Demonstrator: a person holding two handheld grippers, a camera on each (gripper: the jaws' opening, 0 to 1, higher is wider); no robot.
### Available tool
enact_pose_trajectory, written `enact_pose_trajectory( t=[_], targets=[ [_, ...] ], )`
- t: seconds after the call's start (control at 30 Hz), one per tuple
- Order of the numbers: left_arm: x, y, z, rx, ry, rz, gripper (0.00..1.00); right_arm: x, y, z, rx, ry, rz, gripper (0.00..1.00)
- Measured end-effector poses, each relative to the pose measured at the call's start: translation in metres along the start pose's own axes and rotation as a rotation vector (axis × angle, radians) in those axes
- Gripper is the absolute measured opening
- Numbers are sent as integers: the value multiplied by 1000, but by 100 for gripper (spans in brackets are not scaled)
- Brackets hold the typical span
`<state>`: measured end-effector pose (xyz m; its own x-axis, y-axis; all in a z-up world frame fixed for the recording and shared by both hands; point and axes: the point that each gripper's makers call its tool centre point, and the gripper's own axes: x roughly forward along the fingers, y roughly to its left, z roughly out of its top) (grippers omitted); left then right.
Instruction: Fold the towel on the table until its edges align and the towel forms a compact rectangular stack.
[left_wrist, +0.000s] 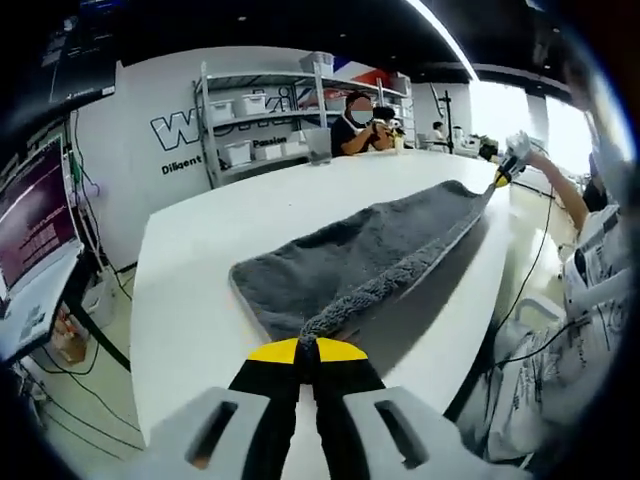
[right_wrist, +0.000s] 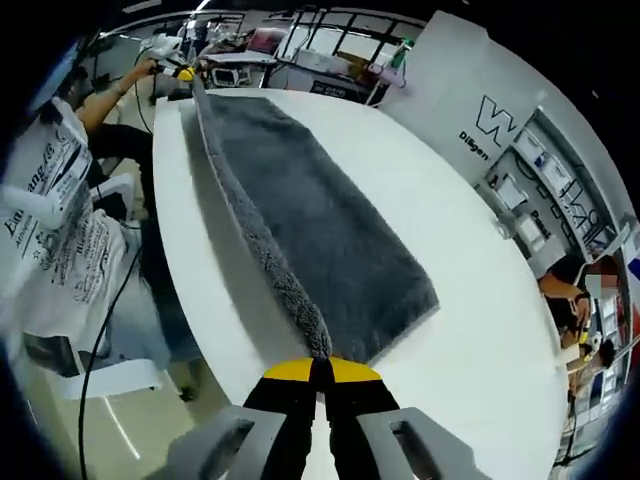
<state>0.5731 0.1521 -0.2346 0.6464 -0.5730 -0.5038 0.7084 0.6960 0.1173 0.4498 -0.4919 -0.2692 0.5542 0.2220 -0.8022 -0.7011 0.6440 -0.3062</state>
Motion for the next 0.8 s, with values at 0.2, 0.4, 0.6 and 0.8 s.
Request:
enact_pose_trajectory(
  t=[0.2, 0.4, 0.6, 0.8],
  targets=[
    [-1, -12, -25, -5, 55, -27, 5, 14, 3, -19, 17, 27, 42, 3],
    [-6, -33, -45, -15, 114, -90, 6, 14, 8, -28, 34, 27, 92, 3],
    [-7, -46, -59, -10, 158, -121, 6, 12, 16, -35, 29, 46, 115, 3],
    [-4, -51, -68, 28, 197, -150, 9, 13, 22, -36, 15, 59, 106, 5]
  ],
)
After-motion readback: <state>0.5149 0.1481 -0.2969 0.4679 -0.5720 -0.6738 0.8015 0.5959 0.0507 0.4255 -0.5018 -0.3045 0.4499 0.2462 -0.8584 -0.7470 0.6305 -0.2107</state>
